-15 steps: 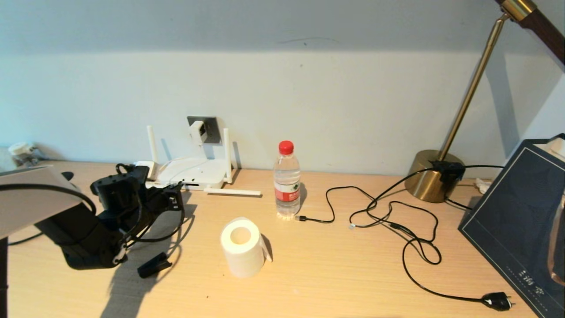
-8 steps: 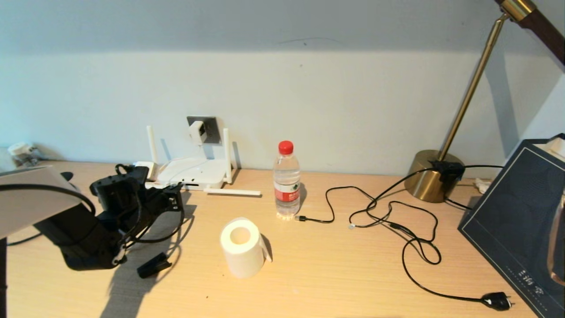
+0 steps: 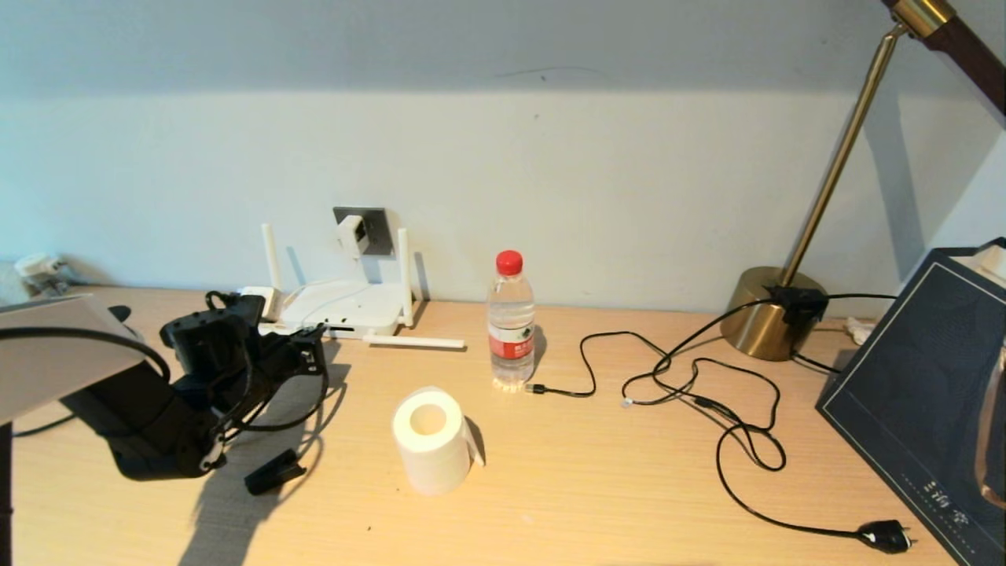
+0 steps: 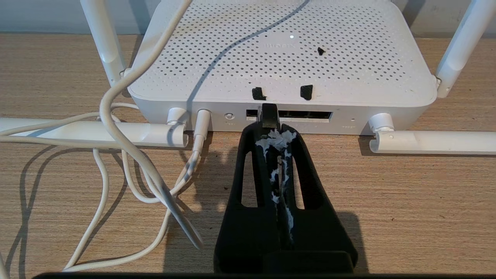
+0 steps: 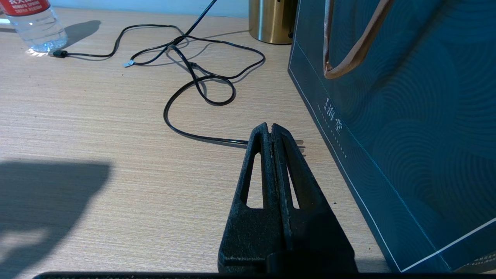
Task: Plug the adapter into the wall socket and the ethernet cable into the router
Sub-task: Align cable and router interface
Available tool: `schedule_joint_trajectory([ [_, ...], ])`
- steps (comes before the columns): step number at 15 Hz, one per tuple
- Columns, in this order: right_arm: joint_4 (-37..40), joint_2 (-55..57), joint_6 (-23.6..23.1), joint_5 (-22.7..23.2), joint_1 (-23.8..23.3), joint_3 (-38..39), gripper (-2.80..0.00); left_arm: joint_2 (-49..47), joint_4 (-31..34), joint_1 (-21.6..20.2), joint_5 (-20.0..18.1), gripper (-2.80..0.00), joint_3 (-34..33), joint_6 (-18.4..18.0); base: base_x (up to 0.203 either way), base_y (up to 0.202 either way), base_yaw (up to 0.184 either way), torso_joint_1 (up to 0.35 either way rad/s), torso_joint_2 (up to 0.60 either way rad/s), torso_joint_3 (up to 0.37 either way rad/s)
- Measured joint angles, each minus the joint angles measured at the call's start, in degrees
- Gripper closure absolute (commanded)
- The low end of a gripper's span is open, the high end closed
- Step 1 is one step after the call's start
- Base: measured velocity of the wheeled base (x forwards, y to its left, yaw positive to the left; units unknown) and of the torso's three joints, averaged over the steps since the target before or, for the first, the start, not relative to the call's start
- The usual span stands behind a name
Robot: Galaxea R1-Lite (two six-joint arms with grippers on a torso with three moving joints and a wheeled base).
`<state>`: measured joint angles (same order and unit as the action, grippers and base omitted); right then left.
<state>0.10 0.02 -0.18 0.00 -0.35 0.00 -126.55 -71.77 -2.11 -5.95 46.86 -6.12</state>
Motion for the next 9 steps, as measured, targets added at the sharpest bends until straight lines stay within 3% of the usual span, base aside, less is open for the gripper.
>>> schedule_joint_trajectory([
  [9, 0.0, 0.0, 0.0, 0.0, 0.0, 0.0, 0.0, 0.0, 0.0, -0.8, 0.0, 0.0, 0.4, 0.0, 0.0, 0.0, 0.0, 0.0, 0.0, 0.0],
])
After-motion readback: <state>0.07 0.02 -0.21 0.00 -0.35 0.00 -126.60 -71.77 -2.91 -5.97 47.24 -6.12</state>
